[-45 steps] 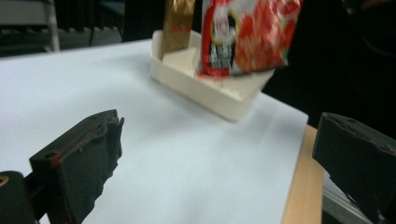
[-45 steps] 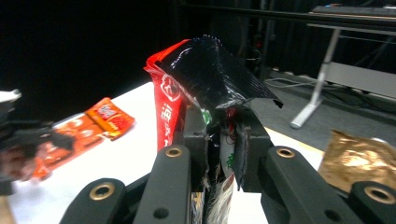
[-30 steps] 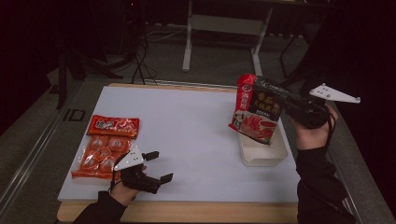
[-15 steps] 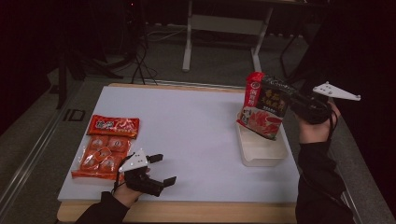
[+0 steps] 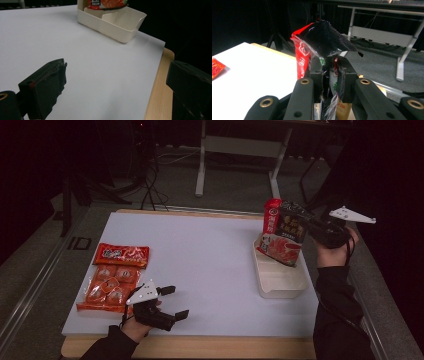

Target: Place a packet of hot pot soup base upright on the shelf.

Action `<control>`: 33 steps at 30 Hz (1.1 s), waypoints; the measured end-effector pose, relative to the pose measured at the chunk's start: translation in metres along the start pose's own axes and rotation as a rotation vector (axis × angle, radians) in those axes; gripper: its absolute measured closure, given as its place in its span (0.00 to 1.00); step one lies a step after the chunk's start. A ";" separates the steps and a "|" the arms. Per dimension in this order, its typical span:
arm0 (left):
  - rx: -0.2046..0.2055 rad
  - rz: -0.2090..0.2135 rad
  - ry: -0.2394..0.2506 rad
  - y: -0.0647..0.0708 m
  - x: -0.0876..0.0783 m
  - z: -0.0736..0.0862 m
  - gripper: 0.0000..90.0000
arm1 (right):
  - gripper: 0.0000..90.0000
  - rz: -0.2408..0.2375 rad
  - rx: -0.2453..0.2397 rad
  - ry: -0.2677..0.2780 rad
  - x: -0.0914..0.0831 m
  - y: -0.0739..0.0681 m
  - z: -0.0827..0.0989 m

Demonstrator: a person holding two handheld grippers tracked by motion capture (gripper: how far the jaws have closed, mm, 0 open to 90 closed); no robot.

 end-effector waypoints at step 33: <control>-0.018 -0.008 -0.008 -0.003 0.001 0.004 0.03 | 0.81 -0.184 0.074 -0.057 0.026 0.014 0.050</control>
Point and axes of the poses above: each handheld gripper's, and its own axes: x roughly forward along the jaws, z roughly out of its underside, y roughly to its right, the point moved 1 cm from there along x, roughly forward along the jaws, and after that the axes turned 1 degree about -z, right-handed, at the moved point
